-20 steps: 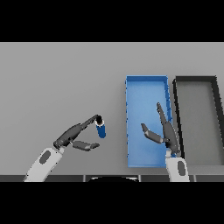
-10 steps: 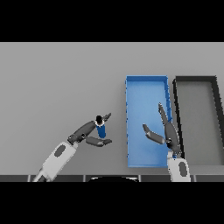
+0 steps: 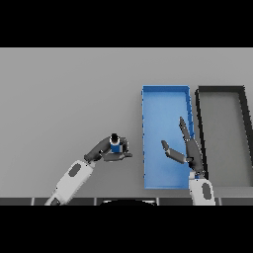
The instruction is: Pick up the blue pipe and place it into the blue bin.
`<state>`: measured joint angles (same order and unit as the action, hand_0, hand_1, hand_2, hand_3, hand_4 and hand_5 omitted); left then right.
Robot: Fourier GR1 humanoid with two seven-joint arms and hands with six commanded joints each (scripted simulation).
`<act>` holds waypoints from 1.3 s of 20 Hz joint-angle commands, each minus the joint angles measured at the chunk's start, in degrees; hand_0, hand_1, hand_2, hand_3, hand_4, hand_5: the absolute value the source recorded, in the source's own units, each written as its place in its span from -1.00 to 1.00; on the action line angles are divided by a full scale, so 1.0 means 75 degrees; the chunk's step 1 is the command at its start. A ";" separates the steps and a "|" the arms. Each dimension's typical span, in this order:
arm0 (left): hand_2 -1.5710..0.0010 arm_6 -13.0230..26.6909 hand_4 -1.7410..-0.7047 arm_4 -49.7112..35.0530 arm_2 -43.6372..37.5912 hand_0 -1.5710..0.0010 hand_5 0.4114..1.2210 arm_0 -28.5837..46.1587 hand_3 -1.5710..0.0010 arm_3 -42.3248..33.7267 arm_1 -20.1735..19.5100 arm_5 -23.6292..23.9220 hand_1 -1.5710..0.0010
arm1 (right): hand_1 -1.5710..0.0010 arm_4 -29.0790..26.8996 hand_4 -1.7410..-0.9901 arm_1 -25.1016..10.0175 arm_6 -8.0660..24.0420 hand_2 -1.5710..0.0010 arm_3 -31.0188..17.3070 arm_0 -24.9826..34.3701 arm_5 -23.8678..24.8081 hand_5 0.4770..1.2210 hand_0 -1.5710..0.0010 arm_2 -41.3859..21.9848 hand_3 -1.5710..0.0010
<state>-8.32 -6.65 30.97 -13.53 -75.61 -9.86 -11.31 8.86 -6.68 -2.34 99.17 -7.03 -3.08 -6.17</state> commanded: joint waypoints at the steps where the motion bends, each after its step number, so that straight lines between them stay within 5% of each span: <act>1: -0.45 0.0016 -0.66 0.0003 0.0057 -0.30 0.54 -0.0047 -0.40 0.0036 0.0017 -0.0054 -0.42 | 1.00 0.0001 0.45 0.0022 0.0027 1.00 0.0090 0.0031 0.0008 -0.66 1.00 -0.0029 1.00; 5: -0.78 -0.0740 -0.85 0.0167 0.0304 -0.72 0.81 0.0075 -0.68 0.0049 0.0016 0.0221 -0.76 | 1.00 0.0002 0.47 -0.0002 0.0019 1.00 0.0038 0.0021 -0.0020 -0.67 1.00 -0.0029 1.00; 9: -0.91 -0.0418 -0.94 -0.0010 0.0190 -0.88 0.92 -0.0101 -0.81 -0.0456 0.0137 0.0504 -0.90 | 1.00 0.0004 0.47 -0.0014 0.0125 1.00 -0.0040 0.0136 -0.0021 -0.66 1.00 -0.0004 1.00; 21: -0.99 0.0743 -1.00 -0.0225 0.0515 -0.99 0.99 -0.0465 -0.90 -0.1833 0.0065 0.0613 -0.99 | 1.00 0.0148 0.63 -0.0113 -0.0326 1.00 -0.0013 -0.0109 0.0045 -0.66 1.00 0.0032 1.00; 26: -1.00 0.0760 -1.00 -0.0202 0.0520 -1.00 0.99 -0.0510 -0.90 -0.1772 0.0023 0.0623 -1.00 | 1.00 -0.0016 0.50 -0.0030 0.0017 1.00 -0.0254 0.0074 -0.0072 -0.66 1.00 0.0041 1.00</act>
<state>-2.51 -8.27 34.84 -17.39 -88.90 -9.69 -6.70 8.74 -6.88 -2.06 97.26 -6.46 -3.63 -5.89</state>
